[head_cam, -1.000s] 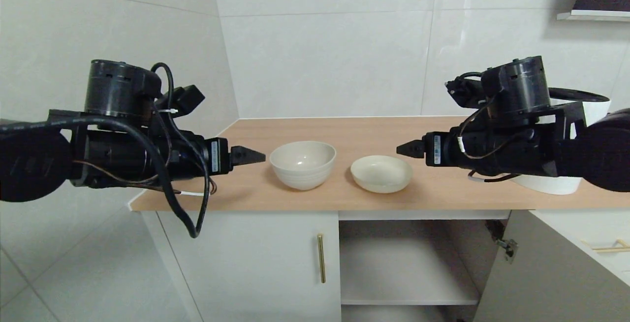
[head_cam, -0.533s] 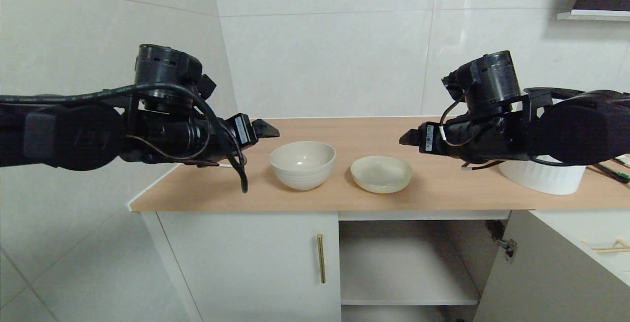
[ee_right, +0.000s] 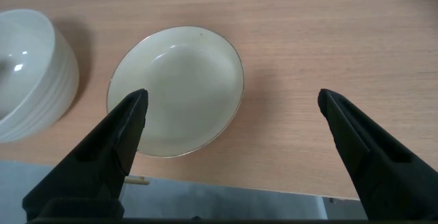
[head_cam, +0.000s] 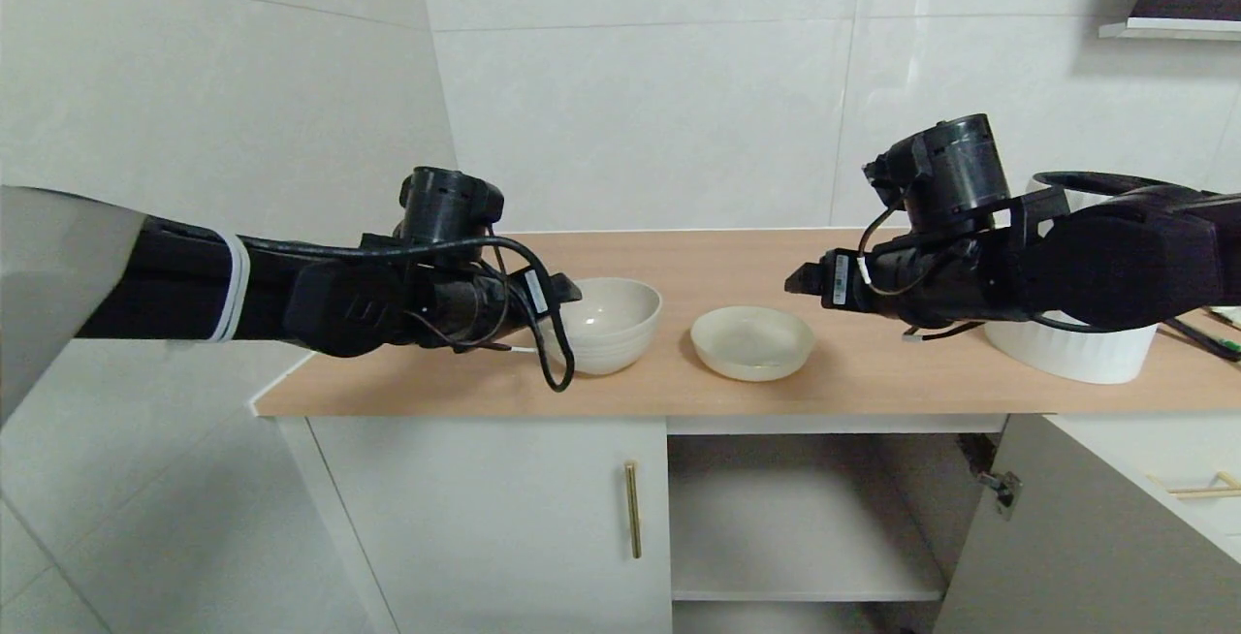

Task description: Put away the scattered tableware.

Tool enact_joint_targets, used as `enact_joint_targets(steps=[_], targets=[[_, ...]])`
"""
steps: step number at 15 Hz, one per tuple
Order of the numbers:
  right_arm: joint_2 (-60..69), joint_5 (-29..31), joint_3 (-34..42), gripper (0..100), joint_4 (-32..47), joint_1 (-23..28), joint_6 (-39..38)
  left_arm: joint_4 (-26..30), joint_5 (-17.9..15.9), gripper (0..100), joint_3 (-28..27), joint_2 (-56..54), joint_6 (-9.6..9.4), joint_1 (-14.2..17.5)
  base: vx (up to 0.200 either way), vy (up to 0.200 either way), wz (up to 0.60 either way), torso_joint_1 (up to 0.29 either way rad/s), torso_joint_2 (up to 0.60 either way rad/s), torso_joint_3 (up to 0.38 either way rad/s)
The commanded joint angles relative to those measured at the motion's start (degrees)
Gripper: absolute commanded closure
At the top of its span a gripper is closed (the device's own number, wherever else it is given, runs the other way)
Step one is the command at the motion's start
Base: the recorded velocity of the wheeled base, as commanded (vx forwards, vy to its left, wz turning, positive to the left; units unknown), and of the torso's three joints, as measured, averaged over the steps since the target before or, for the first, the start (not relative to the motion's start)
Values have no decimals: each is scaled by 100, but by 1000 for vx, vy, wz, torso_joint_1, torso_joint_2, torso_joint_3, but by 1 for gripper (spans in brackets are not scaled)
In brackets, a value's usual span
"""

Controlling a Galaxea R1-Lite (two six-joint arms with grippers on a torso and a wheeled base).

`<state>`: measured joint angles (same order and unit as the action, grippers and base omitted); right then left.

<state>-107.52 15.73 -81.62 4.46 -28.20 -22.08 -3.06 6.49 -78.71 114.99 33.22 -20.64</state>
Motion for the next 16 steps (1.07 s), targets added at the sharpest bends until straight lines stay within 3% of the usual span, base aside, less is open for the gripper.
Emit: enact_joint_targets(steps=[1,2,10,12,14,16], targets=[[21,1,5,0,2,-2,-7,-19,2,0,-4,155,18,-2,0,0,0,0,0,0],[29,1,5,0,2,-2,-7,-19,2,100,-4,137,18,-2,0,0,0,0,0,0],[-41,1,-3,0,28,34,19,-19,-77,100,401,-750,0,-2,0,0,0,0,0,0],[-278,71,-74,0,46,42,28,-28,-341,100,620,-1058,-8,-2,0,0,0,0,0,0],[-726,537,-276,0,72,42,28,-28,-675,100,787,-1251,-26,-2,0,0,0,0,0,0],[-1096,765,-452,0,64,42,28,-28,-772,100,823,-1322,-35,-2,0,0,0,0,0,0]])
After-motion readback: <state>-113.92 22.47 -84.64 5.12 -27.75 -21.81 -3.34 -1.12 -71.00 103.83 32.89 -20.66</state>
